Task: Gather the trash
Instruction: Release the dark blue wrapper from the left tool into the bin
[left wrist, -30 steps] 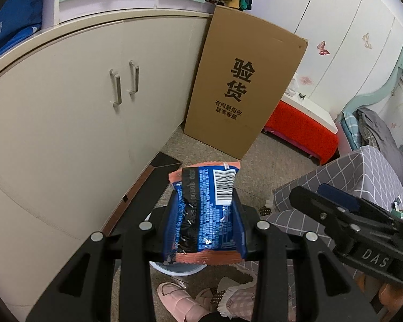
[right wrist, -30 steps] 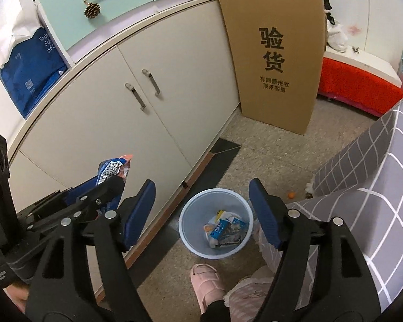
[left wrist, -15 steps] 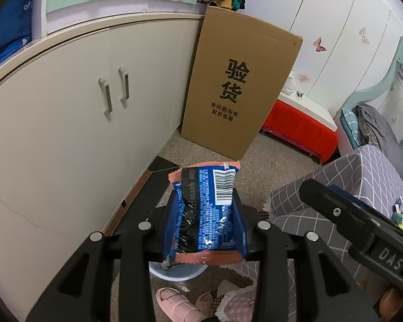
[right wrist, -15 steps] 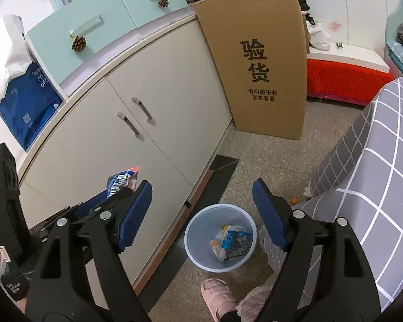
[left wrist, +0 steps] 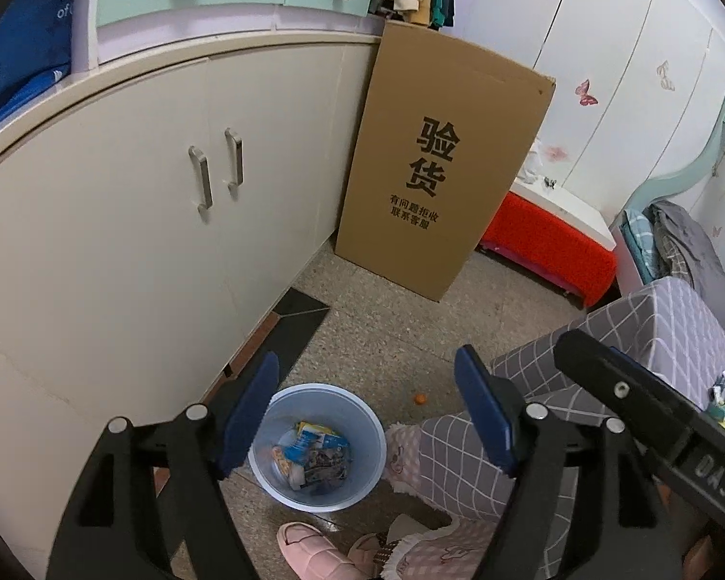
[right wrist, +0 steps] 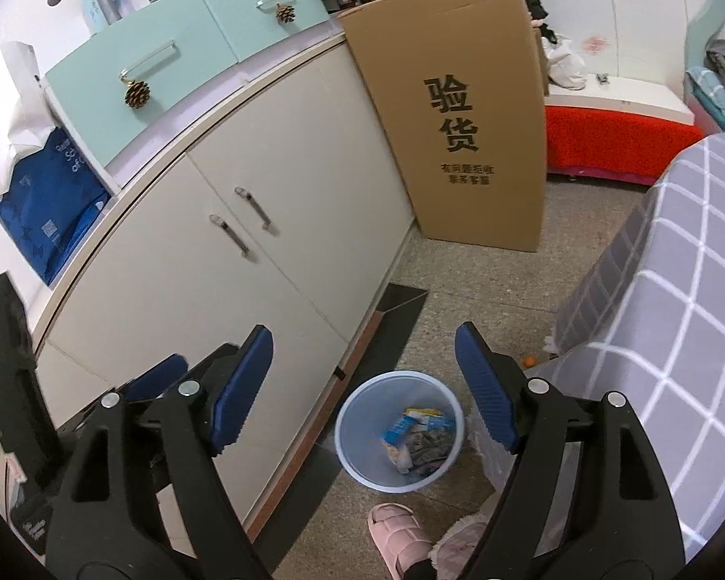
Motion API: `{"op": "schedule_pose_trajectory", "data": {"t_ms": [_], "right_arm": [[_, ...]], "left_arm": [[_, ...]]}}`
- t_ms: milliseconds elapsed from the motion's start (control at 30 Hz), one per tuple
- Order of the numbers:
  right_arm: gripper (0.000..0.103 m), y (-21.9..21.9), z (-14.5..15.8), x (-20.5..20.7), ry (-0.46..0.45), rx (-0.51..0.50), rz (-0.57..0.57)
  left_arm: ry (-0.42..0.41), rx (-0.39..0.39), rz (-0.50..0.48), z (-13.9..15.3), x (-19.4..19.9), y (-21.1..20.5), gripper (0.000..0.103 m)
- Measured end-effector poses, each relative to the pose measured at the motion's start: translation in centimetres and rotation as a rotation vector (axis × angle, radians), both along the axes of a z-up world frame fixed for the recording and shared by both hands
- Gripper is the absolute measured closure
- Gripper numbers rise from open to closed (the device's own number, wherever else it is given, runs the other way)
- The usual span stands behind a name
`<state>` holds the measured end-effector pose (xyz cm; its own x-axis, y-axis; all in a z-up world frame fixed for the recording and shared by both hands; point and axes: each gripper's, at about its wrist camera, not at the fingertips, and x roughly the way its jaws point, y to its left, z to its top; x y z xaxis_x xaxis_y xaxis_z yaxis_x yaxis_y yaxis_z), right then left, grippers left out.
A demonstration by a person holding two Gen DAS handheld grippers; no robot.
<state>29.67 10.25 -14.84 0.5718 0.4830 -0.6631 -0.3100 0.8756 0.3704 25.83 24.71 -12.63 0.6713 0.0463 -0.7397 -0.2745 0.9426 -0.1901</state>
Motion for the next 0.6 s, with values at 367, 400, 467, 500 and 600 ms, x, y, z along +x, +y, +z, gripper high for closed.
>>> {"op": "schedule_pose_trajectory", "data": {"t_ms": [367, 400, 467, 500, 600], "right_arm": [[0.026, -7.9, 6.8, -3.3, -0.029, -0.056, -0.083], [0.026, -9.2, 7.5, -3.6, -0.032, -0.069, -0.096], [0.026, -11.5, 8.5, -4.1, -0.044, -0.095, -0.125], [0.026, -13.0, 9.0, -4.3, -0.042, -0.106, -0.134], [0.026, -17.1, 10.0, -4.7, -0.05, -0.145, -0.179]], "left_arm": [[-0.097, 0.061, -0.193, 6.1, -2.1, -8.3, 0.029], [-0.1, 0.063, -0.214, 6.4, -2.2, -9.3, 0.029], [-0.109, 0.059, -0.262, 7.2, -2.1, -11.6, 0.029], [-0.109, 0.054, -0.289, 7.6, -2.0, -13.0, 0.029], [-0.102, 0.051, -0.386, 8.3, -1.5, -17.4, 0.029]]}}
